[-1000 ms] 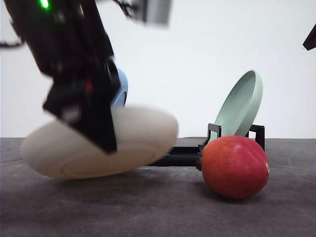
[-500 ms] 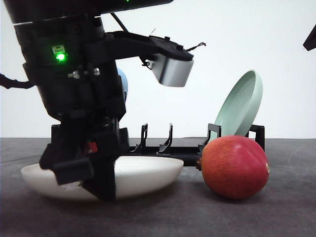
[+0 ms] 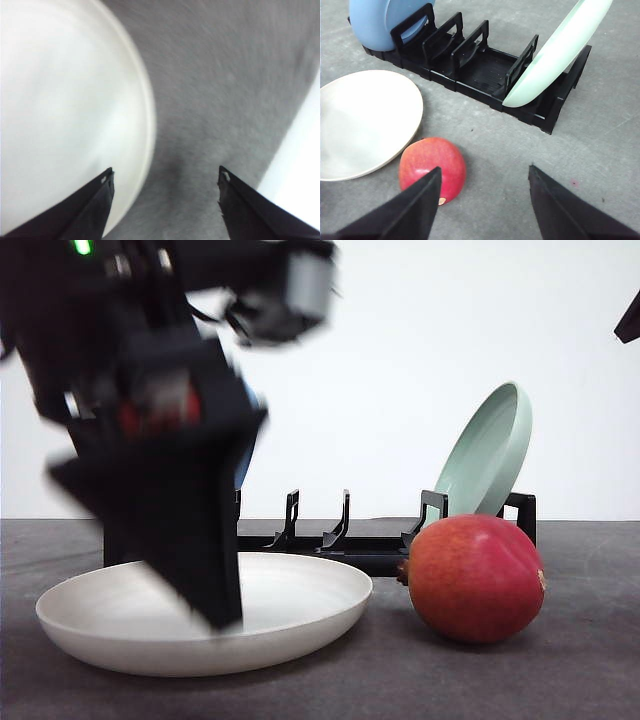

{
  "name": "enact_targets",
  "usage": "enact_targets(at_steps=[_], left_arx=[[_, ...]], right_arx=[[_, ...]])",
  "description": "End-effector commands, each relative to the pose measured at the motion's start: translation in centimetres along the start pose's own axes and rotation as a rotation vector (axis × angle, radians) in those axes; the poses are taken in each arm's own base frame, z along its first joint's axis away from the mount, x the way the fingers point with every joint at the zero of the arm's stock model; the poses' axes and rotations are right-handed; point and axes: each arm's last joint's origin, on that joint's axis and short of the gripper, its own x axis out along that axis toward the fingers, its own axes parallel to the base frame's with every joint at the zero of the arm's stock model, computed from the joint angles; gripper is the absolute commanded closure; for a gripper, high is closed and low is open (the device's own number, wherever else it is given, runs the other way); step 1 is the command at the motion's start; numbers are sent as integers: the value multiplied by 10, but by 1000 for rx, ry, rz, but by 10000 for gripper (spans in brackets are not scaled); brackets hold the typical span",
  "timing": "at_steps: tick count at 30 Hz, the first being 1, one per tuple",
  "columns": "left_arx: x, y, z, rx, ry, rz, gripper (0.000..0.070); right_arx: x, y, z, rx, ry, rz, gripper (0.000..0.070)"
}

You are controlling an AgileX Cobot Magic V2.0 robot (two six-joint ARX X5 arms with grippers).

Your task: Place pomegranate in white plate

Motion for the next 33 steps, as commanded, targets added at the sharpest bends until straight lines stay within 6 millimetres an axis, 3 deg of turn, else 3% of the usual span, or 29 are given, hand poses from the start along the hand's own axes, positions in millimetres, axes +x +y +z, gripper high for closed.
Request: enact_targets(at_steps=[1, 10, 17, 21, 26, 33], left_arx=[[-13, 6, 4, -111, -52, -1, 300], [-90, 60, -17, -397, -388, 134, 301], [-137, 85, -53, -563, -540, 319, 301], [-153, 89, -69, -621, -579, 389, 301], [-161, 90, -81, -666, -579, 436, 301], [-161, 89, -87, -666, -541, 446, 301]], right_arx=[[0, 1, 4, 0, -9, 27, 351], [26, 7, 2, 19, 129, 144, 348], [51, 17, 11, 79, 286, 203, 256], [64, 22, 26, 102, 391, 193, 238], [89, 26, 40, 95, 489, 162, 145], [130, 28, 38, 112, 600, 157, 133]])
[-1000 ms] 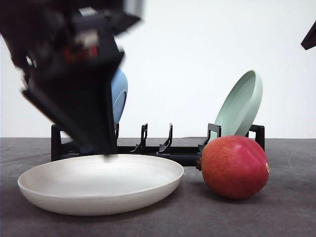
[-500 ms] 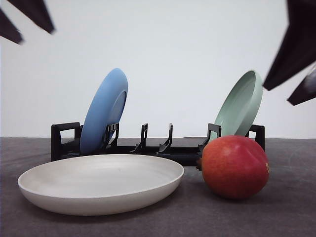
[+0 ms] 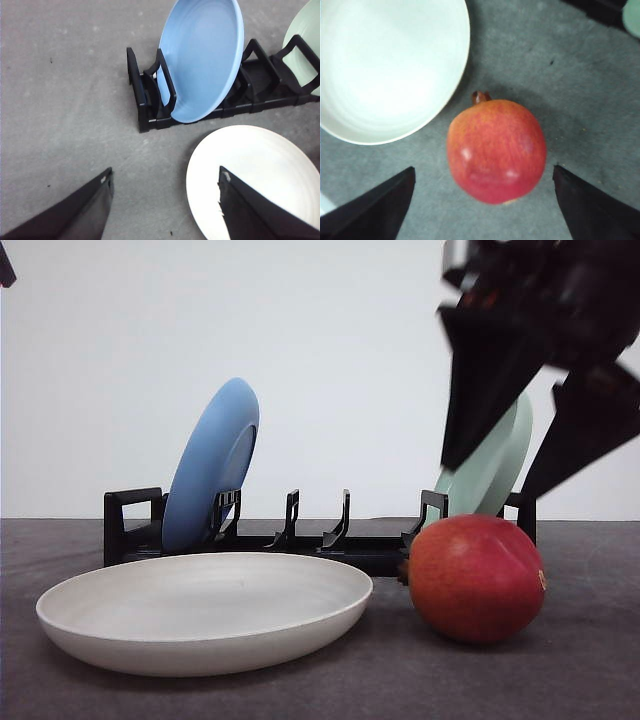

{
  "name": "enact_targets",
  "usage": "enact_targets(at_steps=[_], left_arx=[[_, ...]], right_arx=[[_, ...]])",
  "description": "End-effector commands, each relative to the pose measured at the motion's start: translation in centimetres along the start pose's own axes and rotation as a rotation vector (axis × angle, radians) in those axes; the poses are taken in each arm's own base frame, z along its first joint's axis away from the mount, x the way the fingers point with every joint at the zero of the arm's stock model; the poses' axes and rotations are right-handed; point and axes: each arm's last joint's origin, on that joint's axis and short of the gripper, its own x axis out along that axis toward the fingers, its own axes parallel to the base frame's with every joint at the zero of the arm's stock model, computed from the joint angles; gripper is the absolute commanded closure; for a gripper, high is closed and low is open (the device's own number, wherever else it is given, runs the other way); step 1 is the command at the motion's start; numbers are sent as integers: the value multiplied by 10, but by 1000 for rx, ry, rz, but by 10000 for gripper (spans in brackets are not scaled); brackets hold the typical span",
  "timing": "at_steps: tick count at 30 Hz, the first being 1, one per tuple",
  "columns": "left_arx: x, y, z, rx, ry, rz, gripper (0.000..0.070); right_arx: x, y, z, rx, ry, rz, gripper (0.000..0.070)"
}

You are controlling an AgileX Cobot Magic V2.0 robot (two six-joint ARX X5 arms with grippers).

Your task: Place pomegranate in white plate

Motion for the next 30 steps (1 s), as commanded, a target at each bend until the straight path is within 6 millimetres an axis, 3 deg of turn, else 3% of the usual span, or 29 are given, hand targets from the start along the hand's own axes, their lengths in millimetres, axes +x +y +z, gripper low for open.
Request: enact_targets(at_steps=[1, 8, 12, 14, 18, 22, 30], left_arx=[[-3, -1, 4, 26, -14, -1, 301], [-2, -1, 4, 51, -13, 0, 301], [-2, -1, 5, 53, -16, -1, 301], [-2, -1, 5, 52, -16, -1, 301], [-2, -1, 5, 52, -16, -1, 302], [-2, -1, 5, 52, -15, -1, 301], [-2, -1, 5, 50, -15, -1, 305]], right_arx=[[10, 1, 6, 8, 18, 3, 129], [44, -4, 10, 20, 92, -8, 125], [53, -5, 10, 25, 124, -10, 129], [55, -5, 10, 26, 128, -10, 165], [55, -4, 9, 26, 133, -29, 230], [52, -3, 10, 30, 151, -31, 234], [22, 18, 36, -58, 165, -22, 234]])
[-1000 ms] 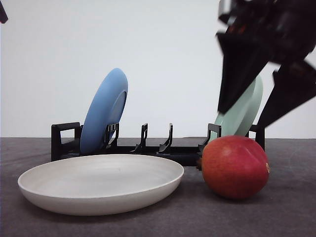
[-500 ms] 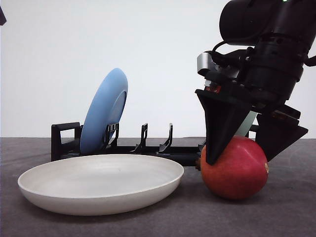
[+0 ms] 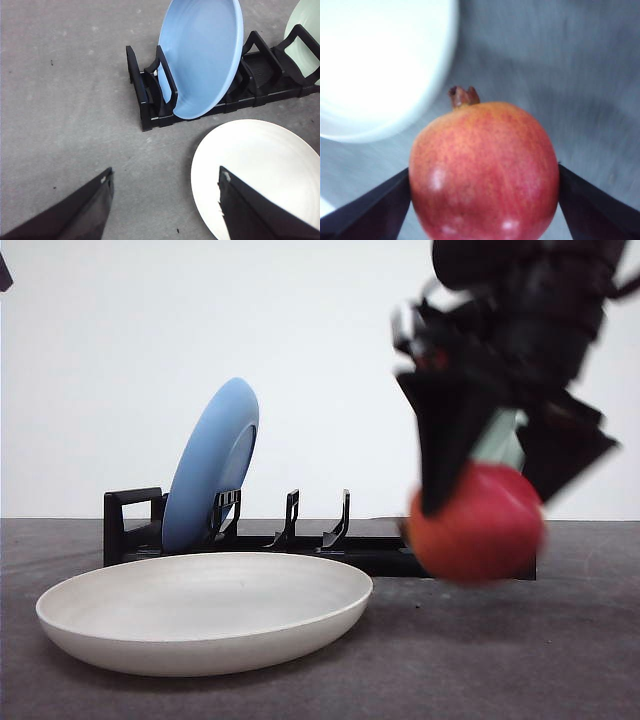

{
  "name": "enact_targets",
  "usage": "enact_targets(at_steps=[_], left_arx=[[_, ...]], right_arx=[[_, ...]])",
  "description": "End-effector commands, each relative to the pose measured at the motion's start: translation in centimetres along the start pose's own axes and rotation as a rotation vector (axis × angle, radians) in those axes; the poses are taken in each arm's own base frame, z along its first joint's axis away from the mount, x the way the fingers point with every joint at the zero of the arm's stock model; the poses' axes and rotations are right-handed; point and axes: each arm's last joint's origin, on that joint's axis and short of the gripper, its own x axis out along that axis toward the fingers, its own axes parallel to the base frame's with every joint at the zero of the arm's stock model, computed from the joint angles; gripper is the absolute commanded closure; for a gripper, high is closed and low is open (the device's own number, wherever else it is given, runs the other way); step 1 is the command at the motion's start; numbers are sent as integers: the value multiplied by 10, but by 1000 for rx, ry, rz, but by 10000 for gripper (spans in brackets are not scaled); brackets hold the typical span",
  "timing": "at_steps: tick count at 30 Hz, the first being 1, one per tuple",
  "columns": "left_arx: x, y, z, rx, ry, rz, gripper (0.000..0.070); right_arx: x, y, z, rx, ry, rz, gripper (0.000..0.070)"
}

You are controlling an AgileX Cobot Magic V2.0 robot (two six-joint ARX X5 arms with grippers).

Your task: Place pomegranate in white plate

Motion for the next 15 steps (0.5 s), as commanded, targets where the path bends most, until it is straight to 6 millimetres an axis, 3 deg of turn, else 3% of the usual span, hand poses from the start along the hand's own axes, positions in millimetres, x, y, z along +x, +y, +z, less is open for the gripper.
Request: enact_targets(at_steps=[1, 7, 15], left_arx=[[-3, 0, 5, 2, -20, -1, 305], [-3, 0, 5, -1, -21, -1, 305], [-3, 0, 5, -16, -18, -1, 305]], right_arx=[[-3, 11, 10, -70, -18, 14, 234], [-1, 44, 36, -166, -51, 50, 234], [38, 85, 66, -273, -60, 94, 233]])
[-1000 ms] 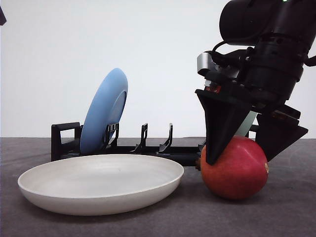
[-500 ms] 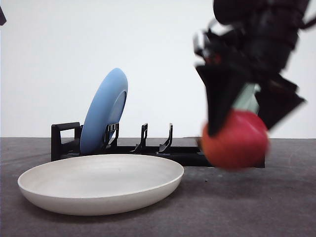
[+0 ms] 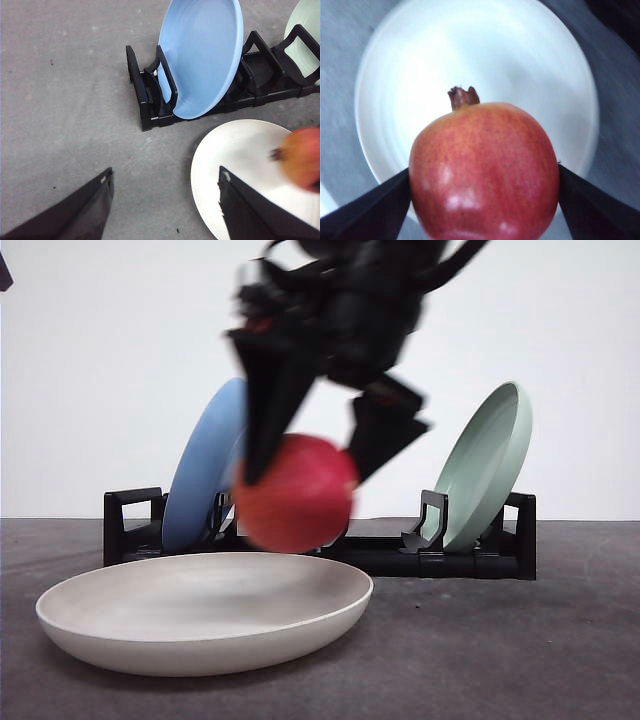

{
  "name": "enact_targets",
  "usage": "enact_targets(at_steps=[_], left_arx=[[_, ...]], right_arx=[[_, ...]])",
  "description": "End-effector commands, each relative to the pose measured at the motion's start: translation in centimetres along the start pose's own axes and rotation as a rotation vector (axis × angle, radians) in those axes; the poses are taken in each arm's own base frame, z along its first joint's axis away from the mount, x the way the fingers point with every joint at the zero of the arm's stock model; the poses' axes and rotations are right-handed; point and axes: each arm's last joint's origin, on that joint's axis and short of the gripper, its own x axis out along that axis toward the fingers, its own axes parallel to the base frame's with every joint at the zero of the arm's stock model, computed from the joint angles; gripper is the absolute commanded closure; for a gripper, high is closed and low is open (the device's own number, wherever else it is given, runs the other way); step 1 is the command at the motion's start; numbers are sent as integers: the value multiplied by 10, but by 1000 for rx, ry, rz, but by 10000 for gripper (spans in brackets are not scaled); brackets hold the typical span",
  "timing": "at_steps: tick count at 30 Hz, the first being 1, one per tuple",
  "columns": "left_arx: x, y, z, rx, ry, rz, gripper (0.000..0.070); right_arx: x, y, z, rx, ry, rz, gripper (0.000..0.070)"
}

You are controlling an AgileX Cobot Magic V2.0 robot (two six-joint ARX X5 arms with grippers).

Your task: Place pomegranate in white plate

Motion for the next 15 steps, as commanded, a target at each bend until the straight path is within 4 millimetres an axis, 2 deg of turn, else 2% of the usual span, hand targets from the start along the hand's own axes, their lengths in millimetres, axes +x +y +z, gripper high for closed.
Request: enact_targets(at_steps=[1, 9, 15], left_arx=[[-3, 0, 5, -16, -18, -1, 305], [-3, 0, 5, -17, -18, -1, 305], [-3, 0, 5, -17, -18, -1, 305]], right_arx=[[9, 7, 9, -35, -12, 14, 233], [49, 20, 13, -81, 5, 33, 233], [55, 22, 12, -87, 17, 35, 231]])
